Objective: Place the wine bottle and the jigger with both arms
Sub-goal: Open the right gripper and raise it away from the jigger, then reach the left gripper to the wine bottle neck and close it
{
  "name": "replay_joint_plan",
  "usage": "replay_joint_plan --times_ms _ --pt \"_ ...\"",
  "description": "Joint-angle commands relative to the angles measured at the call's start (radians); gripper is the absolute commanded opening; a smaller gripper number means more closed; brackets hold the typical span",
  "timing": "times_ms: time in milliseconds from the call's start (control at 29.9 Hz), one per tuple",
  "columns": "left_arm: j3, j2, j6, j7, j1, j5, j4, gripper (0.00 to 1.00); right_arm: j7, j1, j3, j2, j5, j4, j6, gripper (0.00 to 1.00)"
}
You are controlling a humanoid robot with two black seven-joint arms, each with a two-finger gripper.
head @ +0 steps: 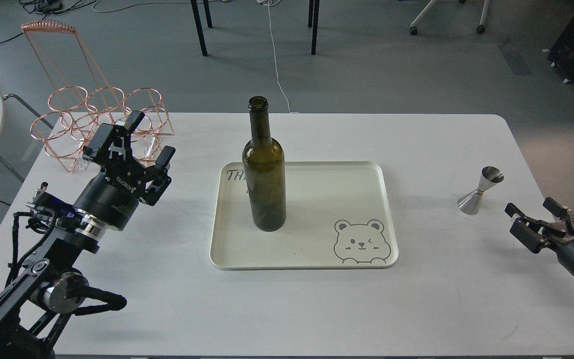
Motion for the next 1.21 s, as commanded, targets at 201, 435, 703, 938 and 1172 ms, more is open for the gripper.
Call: replay_joint_plan --times_ms 201,435,703,938,1172 --pt "-0.002 0.003 0.003 -0.044 0.002 -0.006 -0.008 0.98 0.0 0.112 -0.056 -0.228 0.722 0.504 0.0 0.96" --pt "-0.003 0.044 0.0 -0.143 0.001 0.0 -0.014 0.98 0.0 0.382 -0.053 -0.126 1.04 0.504 0.0 0.96" --pt "-0.002 0.121 0.0 -0.143 0.005 0.052 -0.105 0.98 0.0 0.424 -0.059 0.078 1.284 0.441 0.249 0.98" --pt "-0.002 0.259 -0.014 -0.143 -0.005 0.475 -0.215 0.98 0.0 0.32 -0.058 0.249 1.283 0.229 0.445 0.98" --pt "-0.002 0.362 -0.014 -0.143 -0.086 0.958 -0.254 0.98 0.0 0.261 -0.058 0.241 1.265 0.223 0.593 0.99"
